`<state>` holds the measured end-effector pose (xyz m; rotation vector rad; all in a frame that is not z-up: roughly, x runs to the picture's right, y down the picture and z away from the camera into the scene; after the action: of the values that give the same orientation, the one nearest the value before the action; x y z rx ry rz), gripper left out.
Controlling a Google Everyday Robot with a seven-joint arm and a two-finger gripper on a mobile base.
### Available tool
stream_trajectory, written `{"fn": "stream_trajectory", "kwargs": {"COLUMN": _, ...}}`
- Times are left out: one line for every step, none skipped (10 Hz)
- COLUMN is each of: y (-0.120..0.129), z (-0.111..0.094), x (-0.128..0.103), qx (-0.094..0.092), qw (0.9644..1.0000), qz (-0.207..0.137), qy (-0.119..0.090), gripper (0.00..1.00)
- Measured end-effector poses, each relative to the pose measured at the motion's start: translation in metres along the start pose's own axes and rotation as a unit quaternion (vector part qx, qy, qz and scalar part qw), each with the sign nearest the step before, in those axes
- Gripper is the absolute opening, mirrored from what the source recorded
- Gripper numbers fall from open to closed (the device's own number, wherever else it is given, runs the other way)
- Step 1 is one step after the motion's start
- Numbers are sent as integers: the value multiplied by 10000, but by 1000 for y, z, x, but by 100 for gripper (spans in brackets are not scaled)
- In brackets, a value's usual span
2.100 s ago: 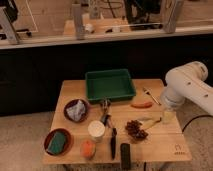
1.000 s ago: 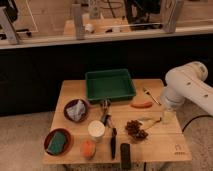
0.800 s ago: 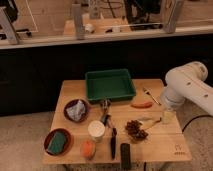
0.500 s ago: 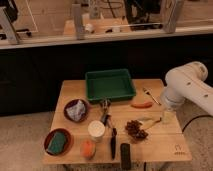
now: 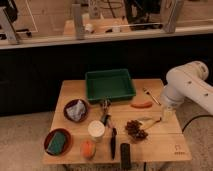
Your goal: Place pepper in table surface
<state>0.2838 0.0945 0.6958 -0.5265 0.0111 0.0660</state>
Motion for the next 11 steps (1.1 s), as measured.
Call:
{"fn": "stream_trajectory", "kwargs": {"y": -8, "z": 2, "x": -2, "qx": 197, "qw": 9998, "qz": -96, "qy": -19, "gripper": 80}}
{"fn": "stream_trajectory", "kwargs": {"y": -15, "z": 5, "x": -1, "qx": 346, "qw": 9992, "qz": -194, "qy": 16, "gripper": 80}}
{"fn": "stream_trajectory", "kwargs": {"y": -27, "z": 14, "x": -7, "qx": 498, "qw": 9979, "qz": -402, "qy": 71, "gripper": 80}}
{"fn": "stream_trajectory", "kwargs": {"y": -42, "z": 26, "x": -10, "qx": 586, "qw": 9962, "qz": -618, "qy": 154, "gripper": 80}}
{"fn": "stream_trajectory", "kwargs": {"y": -50, "z": 34, "x": -8, "qx": 603, "qw": 9954, "qz": -715, "qy": 212, "gripper": 80}}
{"fn": "stream_trajectory", "kwargs": {"y": -63, "z": 48, "x": -6, "qx": 559, "qw": 9946, "qz": -830, "qy": 263, "gripper": 80}}
{"fn": "stream_trajectory", "kwargs": {"y": -68, "z": 51, "x": -11, "qx": 556, "qw": 9942, "qz": -881, "qy": 252, "gripper": 80}}
{"fn": "stream_trajectory", "kwargs": {"y": -67, "z": 51, "x": -8, "qx": 542, "qw": 9944, "qz": -870, "qy": 269, "gripper": 80}}
{"fn": "stream_trajectory", "kwargs": {"y": -66, "z": 51, "x": -6, "qx": 540, "qw": 9945, "qz": -854, "qy": 279, "gripper": 80}}
{"fn": "stream_trajectory", "kwargs": {"y": -67, "z": 51, "x": -8, "qx": 542, "qw": 9944, "qz": -865, "qy": 272, "gripper": 80}}
{"fn": "stream_trajectory", "kwargs": {"y": -67, "z": 51, "x": -8, "qx": 545, "qw": 9944, "qz": -869, "qy": 269, "gripper": 80}}
